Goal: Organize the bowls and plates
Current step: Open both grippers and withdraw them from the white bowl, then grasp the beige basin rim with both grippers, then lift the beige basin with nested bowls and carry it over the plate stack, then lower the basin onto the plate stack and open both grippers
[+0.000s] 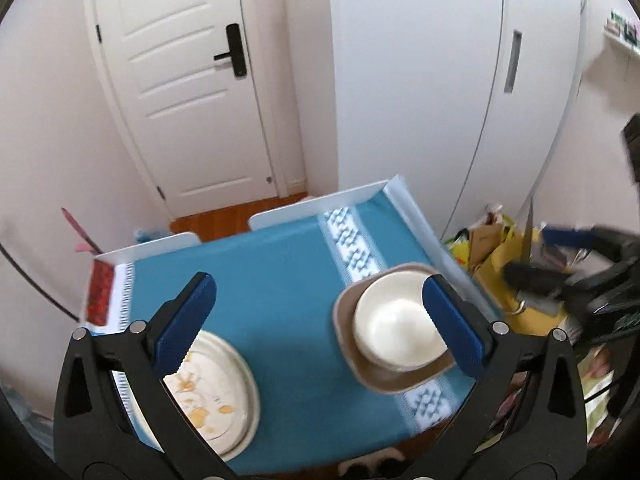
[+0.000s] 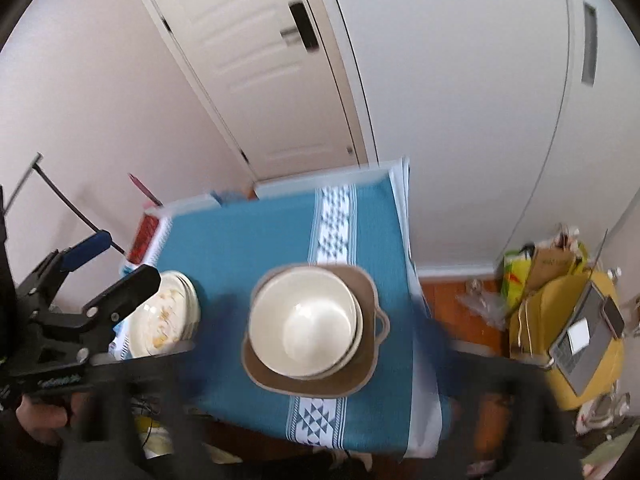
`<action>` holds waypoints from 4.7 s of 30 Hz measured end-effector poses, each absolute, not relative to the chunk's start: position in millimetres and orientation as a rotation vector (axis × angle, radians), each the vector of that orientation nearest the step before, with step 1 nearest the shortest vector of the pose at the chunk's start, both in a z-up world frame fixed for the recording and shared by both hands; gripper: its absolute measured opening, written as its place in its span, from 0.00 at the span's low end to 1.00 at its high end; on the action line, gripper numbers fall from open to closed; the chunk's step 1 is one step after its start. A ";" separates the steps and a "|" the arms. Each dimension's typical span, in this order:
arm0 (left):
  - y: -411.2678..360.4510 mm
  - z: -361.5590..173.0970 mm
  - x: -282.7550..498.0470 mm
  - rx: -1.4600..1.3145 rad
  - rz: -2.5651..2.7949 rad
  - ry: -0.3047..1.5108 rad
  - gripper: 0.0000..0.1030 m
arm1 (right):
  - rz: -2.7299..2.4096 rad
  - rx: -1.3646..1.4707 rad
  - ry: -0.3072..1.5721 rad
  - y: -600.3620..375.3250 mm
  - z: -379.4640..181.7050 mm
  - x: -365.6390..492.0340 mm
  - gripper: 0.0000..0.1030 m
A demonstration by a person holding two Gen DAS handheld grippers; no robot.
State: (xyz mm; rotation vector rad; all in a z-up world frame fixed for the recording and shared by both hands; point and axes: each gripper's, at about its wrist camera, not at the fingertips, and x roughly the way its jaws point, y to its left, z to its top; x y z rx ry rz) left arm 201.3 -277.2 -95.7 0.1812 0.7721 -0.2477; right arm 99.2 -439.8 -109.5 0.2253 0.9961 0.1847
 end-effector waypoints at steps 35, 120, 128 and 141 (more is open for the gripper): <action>-281.3 -274.0 228.9 0.109 -0.383 1.226 0.58 | 0.169 -0.071 1.384 -432.4 -259.9 121.5 0.48; -16.5 -257.1 206.0 0.149 -0.305 1.174 0.09 | 0.263 0.068 1.241 -143.6 -247.4 124.0 0.08; -15.8 -262.7 204.5 0.144 -0.302 1.201 0.09 | 0.237 0.094 1.257 -142.8 -249.3 123.4 0.08; -7.3 -256.5 218.5 0.049 -0.329 1.429 0.11 | 0.204 0.147 1.463 -142.0 -247.3 136.0 0.09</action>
